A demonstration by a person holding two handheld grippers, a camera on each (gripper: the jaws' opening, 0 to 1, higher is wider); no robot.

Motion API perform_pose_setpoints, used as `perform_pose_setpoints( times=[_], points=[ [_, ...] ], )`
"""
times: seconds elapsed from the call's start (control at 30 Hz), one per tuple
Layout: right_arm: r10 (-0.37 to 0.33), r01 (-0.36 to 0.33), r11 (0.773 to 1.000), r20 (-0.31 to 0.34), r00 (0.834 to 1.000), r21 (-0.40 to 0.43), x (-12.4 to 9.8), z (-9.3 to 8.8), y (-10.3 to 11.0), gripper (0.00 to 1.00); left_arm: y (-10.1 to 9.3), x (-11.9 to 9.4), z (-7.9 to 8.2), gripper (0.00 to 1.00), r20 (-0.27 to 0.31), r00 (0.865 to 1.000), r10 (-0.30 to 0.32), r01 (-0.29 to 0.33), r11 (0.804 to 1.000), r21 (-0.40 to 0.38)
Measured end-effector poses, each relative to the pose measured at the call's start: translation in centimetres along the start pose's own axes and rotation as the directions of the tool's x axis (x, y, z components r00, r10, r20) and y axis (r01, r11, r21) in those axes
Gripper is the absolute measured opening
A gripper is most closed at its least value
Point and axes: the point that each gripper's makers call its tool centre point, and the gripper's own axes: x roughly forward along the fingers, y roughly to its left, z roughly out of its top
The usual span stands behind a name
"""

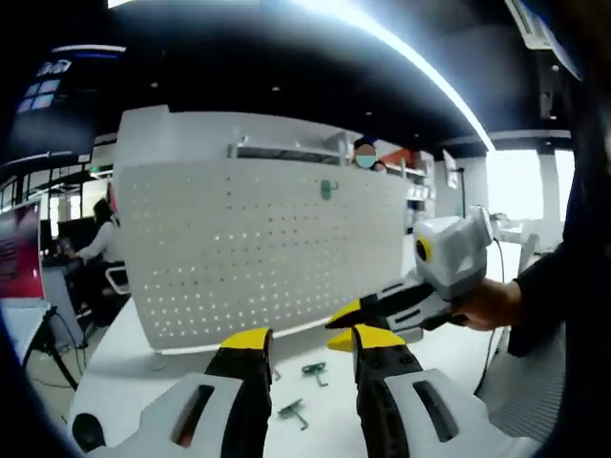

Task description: Insert the hook assembly into the mounting plate slot until the hook locks in place.

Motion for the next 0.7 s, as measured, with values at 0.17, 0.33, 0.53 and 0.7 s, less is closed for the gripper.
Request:
perform_pose_setpoints(
  times=[0.17,0.33,0.53,0.7],
  points=[
    [0.050,-0.052,0.998,-0.070,0.996,-0.021,1.0,-1.8,1.5,0.16,0.1,-0.2,0.1,0.33,0.007,1.000,0.008,-0.008,1.000,0.001],
    [0.083,-0.089,0.995,-0.101,0.991,-0.054,2.4,-2.5,2.4,0.16,-0.3,-0.1,0.0,0.34,0.000,1.000,-0.014,0.014,1.000,-0.002],
    [0.112,-0.122,0.990,-0.131,0.985,-0.073,3.6,-3.4,2.6,0.16,-0.6,0.0,0.2,0.34,0.012,0.999,-0.035,0.035,0.999,-0.008],
    [0.139,-0.151,0.986,-0.154,0.978,-0.074,4.5,-4.4,2.4,0.16,-0.8,0.1,0.3,0.34,0.022,0.998,-0.059,0.059,0.998,-0.013]
  ],
)
